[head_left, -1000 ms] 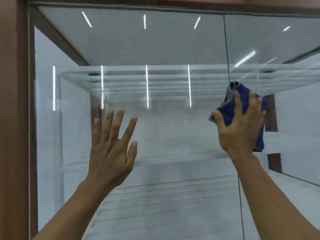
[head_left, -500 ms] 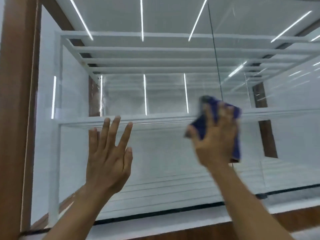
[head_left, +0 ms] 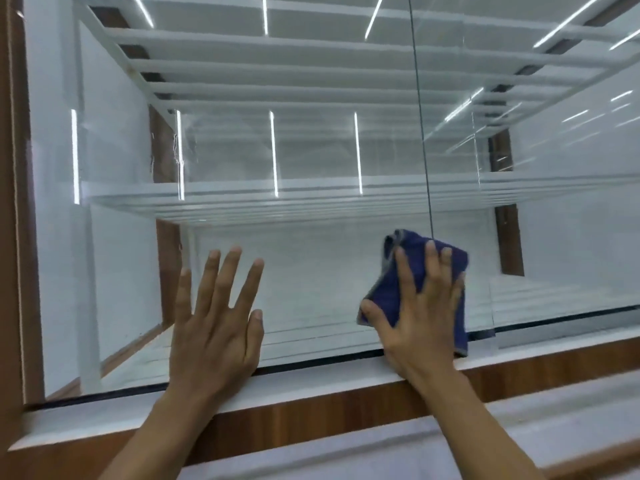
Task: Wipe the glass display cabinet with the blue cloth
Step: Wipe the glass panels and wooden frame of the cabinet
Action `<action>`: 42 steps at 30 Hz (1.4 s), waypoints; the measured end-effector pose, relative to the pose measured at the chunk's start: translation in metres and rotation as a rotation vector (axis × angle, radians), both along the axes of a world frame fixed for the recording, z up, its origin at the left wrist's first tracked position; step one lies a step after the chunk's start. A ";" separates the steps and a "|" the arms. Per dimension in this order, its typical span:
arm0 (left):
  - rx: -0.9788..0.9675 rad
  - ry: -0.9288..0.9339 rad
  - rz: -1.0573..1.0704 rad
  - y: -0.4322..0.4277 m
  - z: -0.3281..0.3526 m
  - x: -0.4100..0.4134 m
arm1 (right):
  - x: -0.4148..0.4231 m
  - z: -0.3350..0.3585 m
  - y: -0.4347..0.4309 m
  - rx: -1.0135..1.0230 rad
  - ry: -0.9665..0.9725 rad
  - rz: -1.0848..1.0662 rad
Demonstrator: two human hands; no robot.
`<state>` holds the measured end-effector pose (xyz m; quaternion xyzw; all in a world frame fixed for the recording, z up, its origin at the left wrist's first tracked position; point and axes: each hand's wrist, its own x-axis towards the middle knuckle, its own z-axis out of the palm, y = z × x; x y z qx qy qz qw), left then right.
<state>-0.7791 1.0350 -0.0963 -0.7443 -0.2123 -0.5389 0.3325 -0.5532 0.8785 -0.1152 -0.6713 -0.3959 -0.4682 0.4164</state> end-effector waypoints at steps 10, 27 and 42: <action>-0.024 0.028 0.011 -0.002 0.000 -0.002 | 0.028 -0.014 -0.021 -0.108 -0.157 0.080; -0.067 0.053 0.048 0.012 0.391 -0.018 | 0.015 0.459 0.009 0.036 -0.114 0.026; -0.038 0.124 0.215 0.090 0.485 -0.190 | -0.178 0.509 0.118 -0.075 -0.098 -0.009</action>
